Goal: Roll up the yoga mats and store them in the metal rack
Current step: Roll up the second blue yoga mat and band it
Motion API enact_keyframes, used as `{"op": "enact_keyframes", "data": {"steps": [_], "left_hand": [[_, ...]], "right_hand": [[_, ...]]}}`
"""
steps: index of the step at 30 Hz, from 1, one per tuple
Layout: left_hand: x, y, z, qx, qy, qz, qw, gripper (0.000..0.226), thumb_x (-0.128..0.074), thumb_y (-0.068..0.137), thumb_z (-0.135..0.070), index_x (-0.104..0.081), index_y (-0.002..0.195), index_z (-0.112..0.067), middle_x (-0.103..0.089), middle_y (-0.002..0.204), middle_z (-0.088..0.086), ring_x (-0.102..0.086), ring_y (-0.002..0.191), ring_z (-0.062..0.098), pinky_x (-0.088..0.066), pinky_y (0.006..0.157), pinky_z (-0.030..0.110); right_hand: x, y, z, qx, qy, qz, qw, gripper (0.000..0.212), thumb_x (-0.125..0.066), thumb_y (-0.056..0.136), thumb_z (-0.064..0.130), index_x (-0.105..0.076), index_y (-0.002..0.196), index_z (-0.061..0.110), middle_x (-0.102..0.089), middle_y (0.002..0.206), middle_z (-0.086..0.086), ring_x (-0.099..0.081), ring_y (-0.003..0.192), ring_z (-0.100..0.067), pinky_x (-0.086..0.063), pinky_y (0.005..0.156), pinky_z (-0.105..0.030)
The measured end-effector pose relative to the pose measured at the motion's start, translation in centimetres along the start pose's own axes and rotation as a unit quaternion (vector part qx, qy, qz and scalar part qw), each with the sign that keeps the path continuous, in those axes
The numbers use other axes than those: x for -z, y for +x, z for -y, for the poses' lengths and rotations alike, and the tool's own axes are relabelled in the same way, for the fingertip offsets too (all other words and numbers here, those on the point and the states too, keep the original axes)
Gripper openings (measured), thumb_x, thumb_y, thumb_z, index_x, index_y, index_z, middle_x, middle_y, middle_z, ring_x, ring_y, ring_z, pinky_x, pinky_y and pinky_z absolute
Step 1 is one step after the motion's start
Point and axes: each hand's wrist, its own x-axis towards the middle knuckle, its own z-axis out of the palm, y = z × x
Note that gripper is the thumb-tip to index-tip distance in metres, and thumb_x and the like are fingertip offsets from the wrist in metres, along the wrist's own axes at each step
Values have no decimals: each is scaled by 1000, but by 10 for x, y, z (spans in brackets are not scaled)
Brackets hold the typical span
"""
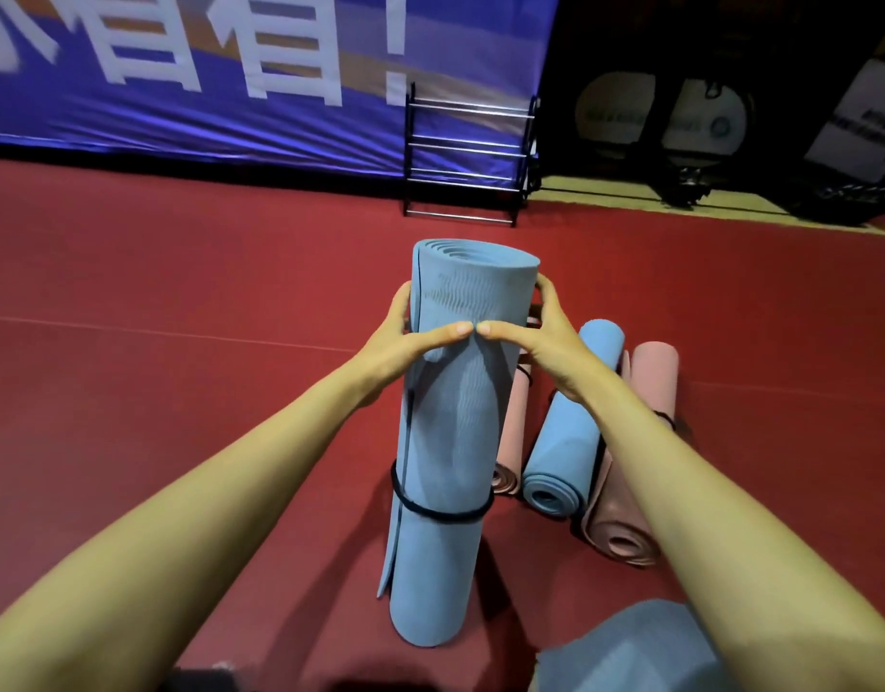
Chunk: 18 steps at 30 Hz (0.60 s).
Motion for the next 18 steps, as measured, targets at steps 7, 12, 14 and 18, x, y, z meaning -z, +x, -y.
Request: {"op": "enact_keyframes", "data": {"steps": [7,12,14,18], "left_hand": [[13,81,36,-11,-20,-68,997,68,-77,63,-61,-47,122,-45,-61,121,-17,-60,111,5,-48,99,40],[27,144,51,-9,-16,-90,996,53,-73,66,-63,-50,113,-53,-63,116,-22,-60,110,4,-46,100,40],[32,159,36,-10,-23,-85,996,55,-73,68,-61,-51,116,-49,-63,117,-20,-60,110,5,-46,100,41],[45,186,-19,8,-50,-75,996,53,-74,69,-54,-52,116,-45,-65,115,-18,-61,109,5,-48,97,37]], "right_hand": [[-18,86,-32,21,41,-51,998,90,-81,51,45,-43,132,33,-60,123,3,-62,106,-12,-54,85,-30],[-18,151,-41,16,39,-65,997,70,-81,54,40,-51,117,41,-65,111,10,-65,99,-8,-54,82,-27],[-15,166,-25,13,32,-67,997,61,-80,59,34,-52,112,44,-64,106,15,-64,97,-2,-51,78,-21],[-3,194,31,1,28,-56,998,70,-78,61,32,-47,123,38,-62,112,13,-61,93,6,-47,71,-10]]}}
